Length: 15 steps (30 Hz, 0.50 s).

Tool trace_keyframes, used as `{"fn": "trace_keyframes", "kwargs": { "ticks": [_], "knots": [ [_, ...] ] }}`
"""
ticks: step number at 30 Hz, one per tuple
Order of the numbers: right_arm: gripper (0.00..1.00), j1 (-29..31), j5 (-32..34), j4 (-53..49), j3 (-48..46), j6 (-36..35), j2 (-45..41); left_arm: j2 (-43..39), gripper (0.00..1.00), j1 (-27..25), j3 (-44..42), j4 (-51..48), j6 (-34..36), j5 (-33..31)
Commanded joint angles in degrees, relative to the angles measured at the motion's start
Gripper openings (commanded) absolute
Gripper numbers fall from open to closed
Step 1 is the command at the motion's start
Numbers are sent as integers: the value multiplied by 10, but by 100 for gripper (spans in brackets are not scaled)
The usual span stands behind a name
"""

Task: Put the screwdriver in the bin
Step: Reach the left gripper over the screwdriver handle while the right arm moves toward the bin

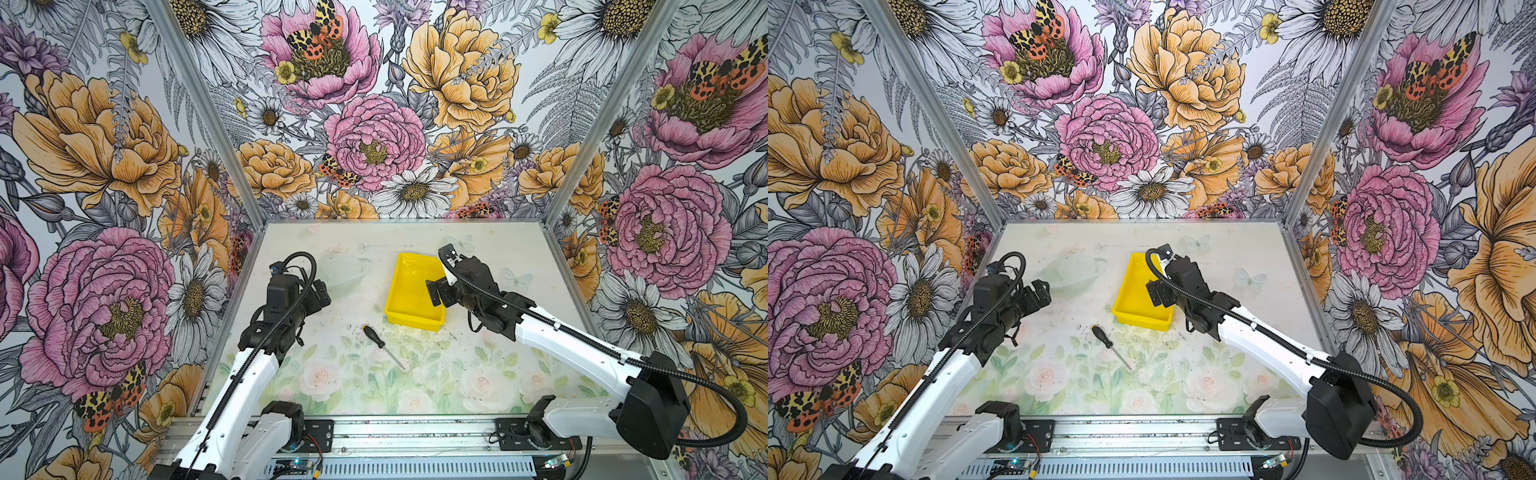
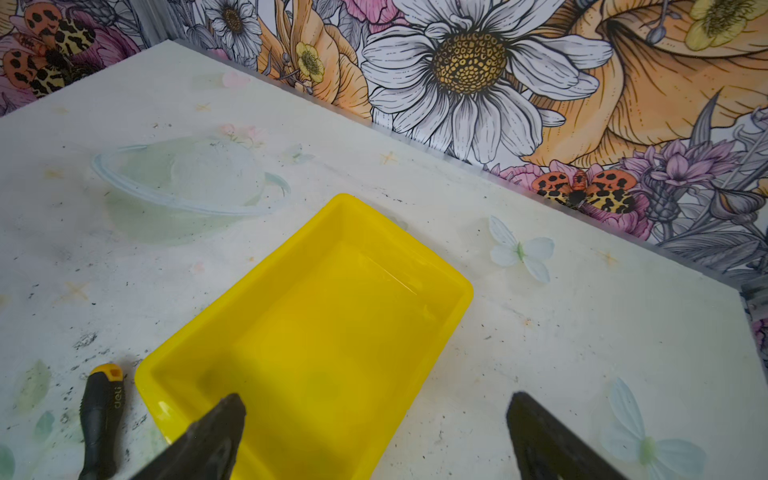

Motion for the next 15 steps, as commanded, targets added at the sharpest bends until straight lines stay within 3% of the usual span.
{"fn": "trace_keyframes", "kwargs": {
  "ticks": [1, 7, 15],
  "knots": [
    [100, 21, -25, -7, 22, -35, 15, 7, 99, -26, 18, -58, -39, 15],
    [99, 67, -54, -10, 6, -99, -1, 13, 99, -114, 21, -88, -125, -23],
    [99, 77, -131, -27, -15, -148, -60, 14, 99, -233, 5, -94, -246, -110]
  ]
}}
